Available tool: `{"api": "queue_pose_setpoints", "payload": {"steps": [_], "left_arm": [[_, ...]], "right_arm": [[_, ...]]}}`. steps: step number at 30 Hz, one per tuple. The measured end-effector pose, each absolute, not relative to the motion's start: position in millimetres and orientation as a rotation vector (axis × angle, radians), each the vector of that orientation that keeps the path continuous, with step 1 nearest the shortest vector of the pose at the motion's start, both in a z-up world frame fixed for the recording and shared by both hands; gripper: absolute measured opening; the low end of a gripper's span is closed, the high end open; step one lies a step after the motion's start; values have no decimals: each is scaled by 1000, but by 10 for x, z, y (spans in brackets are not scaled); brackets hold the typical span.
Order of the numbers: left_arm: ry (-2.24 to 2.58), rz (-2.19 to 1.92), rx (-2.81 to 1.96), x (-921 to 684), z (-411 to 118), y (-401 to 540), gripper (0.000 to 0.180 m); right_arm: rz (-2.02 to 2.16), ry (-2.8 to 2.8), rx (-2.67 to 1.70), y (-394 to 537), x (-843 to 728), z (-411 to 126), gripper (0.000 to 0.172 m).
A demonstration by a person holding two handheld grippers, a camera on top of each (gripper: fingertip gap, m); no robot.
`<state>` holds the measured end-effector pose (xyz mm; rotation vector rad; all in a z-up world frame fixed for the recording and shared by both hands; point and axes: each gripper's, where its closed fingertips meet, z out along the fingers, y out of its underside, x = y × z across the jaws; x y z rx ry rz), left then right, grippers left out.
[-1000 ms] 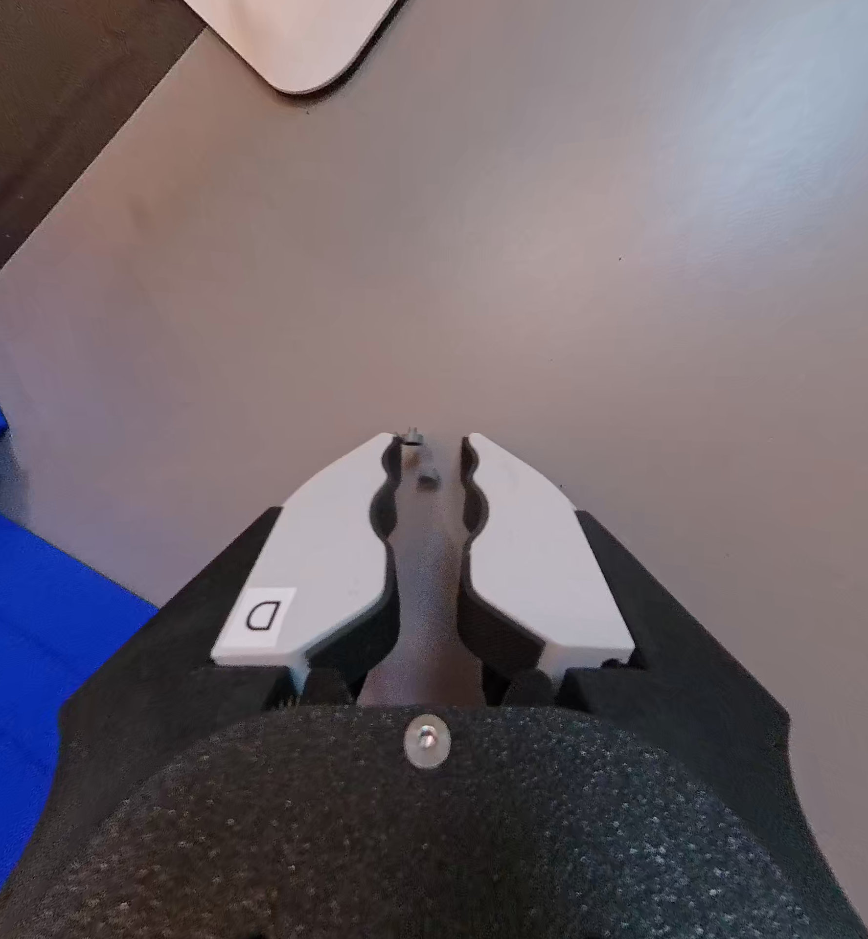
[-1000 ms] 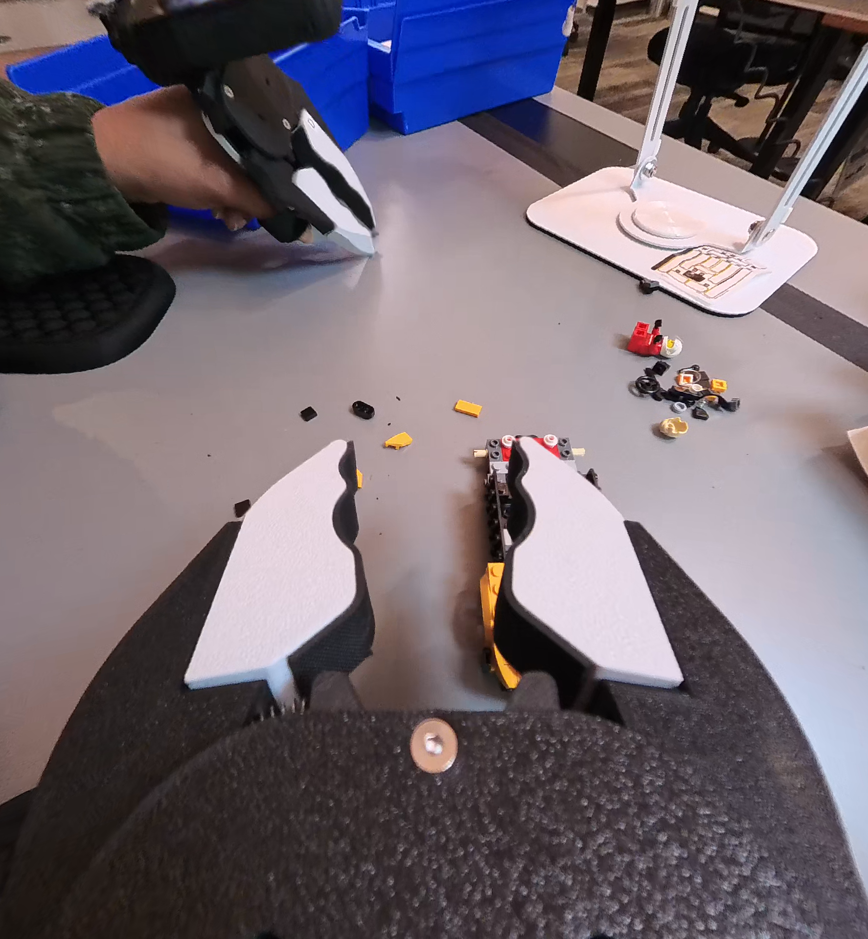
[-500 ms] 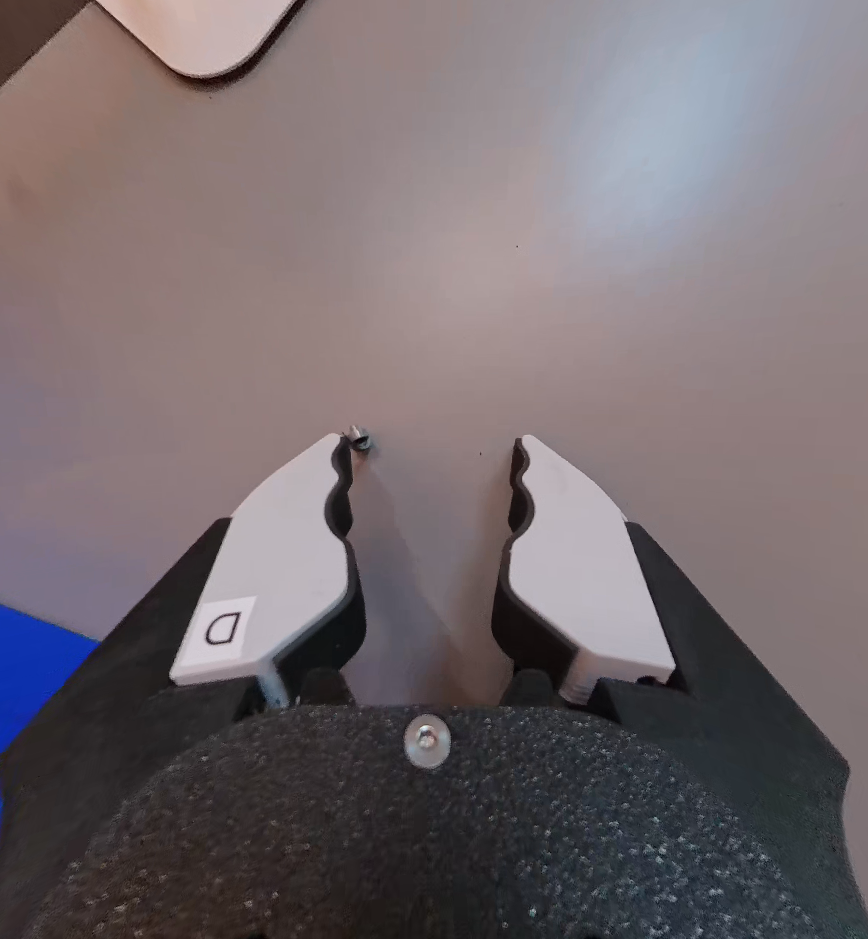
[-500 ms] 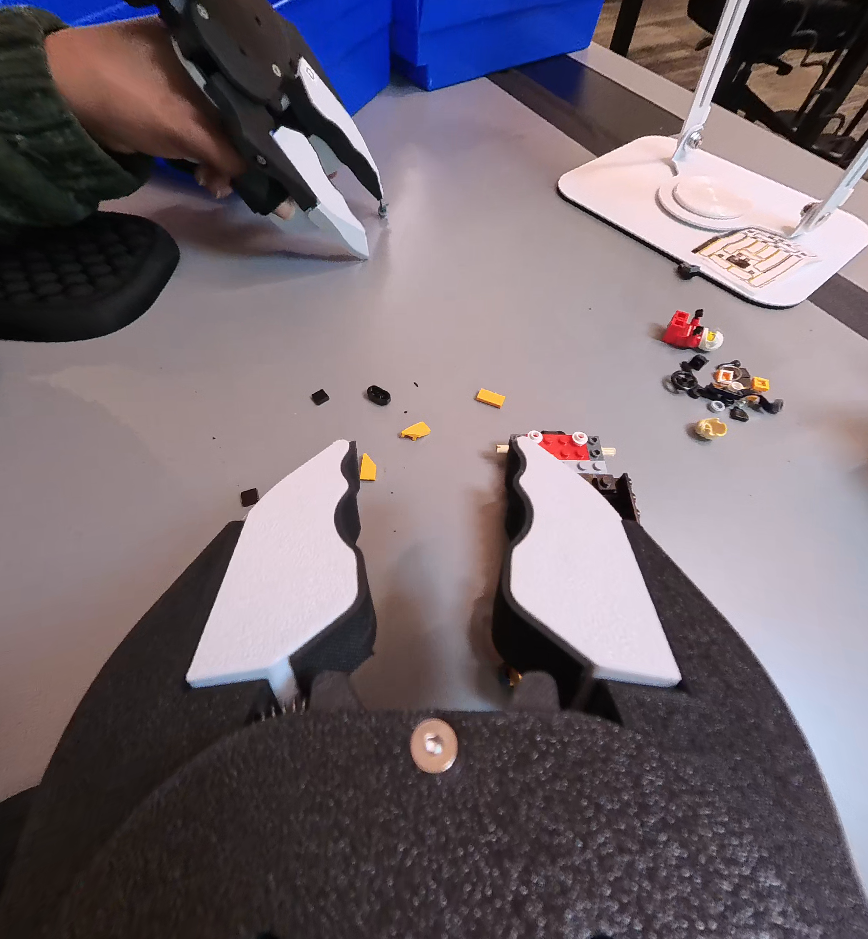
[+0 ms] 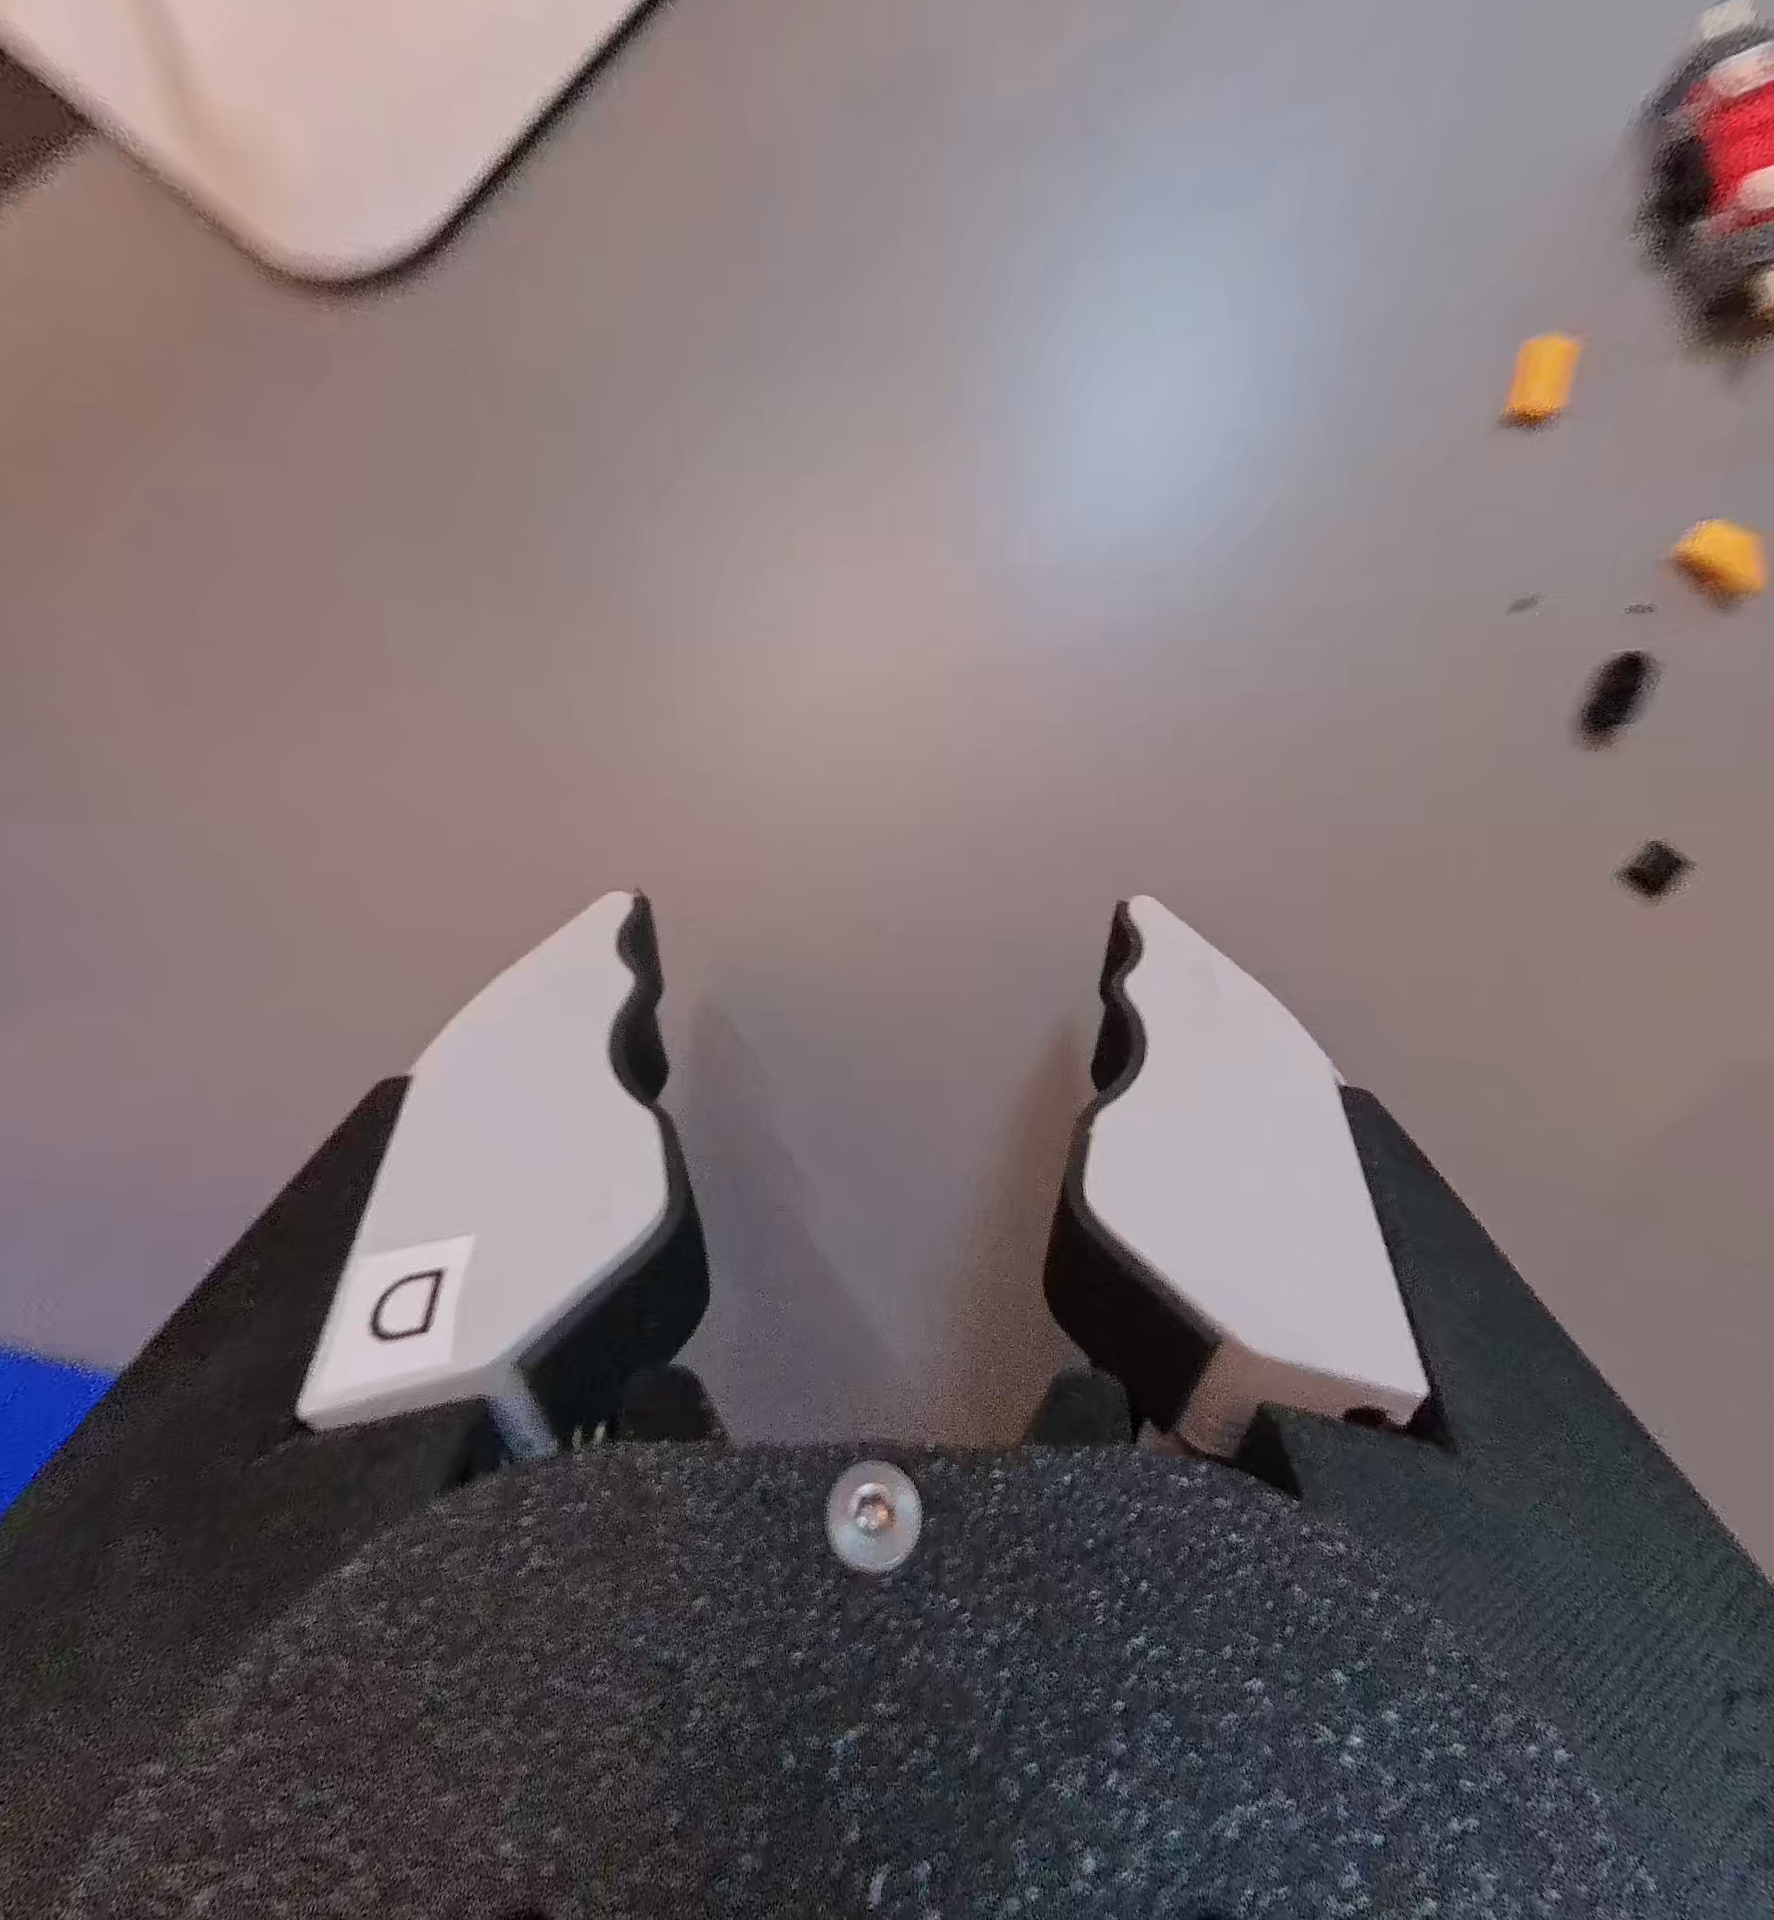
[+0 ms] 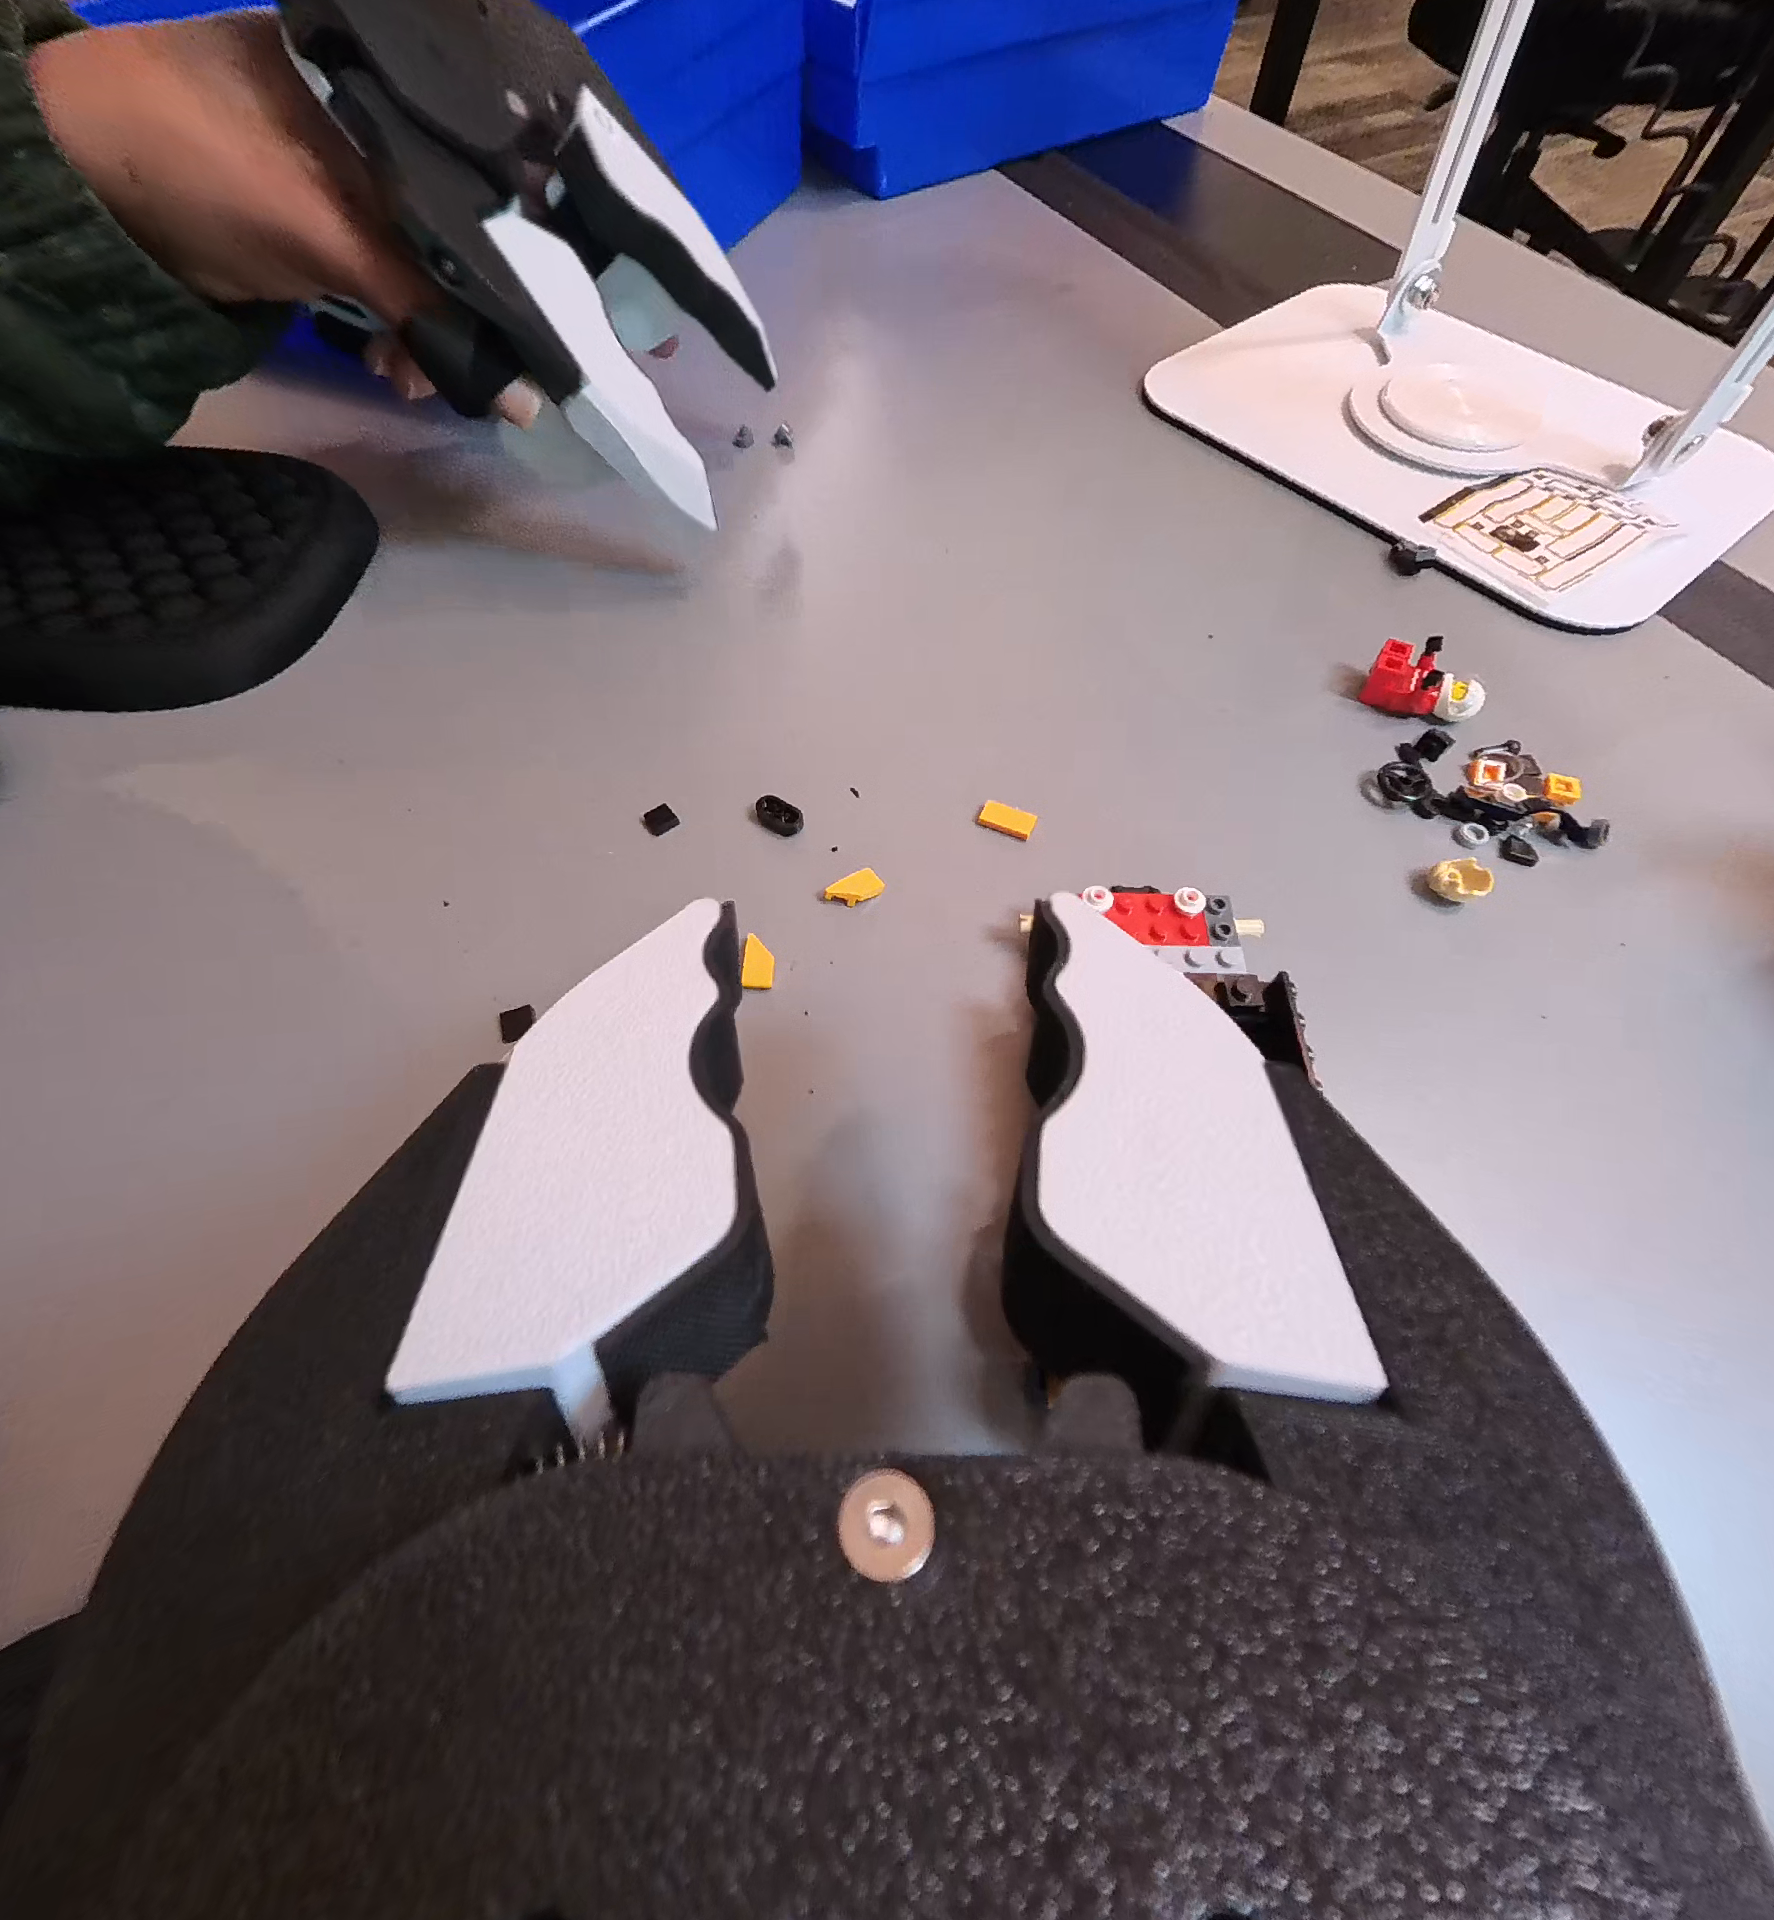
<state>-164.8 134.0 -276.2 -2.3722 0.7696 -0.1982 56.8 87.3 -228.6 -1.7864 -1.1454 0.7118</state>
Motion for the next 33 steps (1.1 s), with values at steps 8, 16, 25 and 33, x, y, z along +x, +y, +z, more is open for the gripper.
{"api": "queue_pose_setpoints", "payload": {"steps": [8, 16, 25, 33], "left_arm": [[1100, -786, -2159, -493, -2715, 745, 39], [1214, -626, -2141, -197, -2965, 900, 21], [1059, -226, -2169, -925, -2755, 1369, 7], [678, 47, -2337, -1911, -2741, 1712, 12]], "right_arm": [[704, -1163, -1789, 866, 543, -2319, 52], [699, -1159, -1784, 863, 568, -2308, 51], [601, -1333, -1965, 708, 349, -2675, 38], [525, -1438, -2142, 667, 191, -2981, 14]]}}
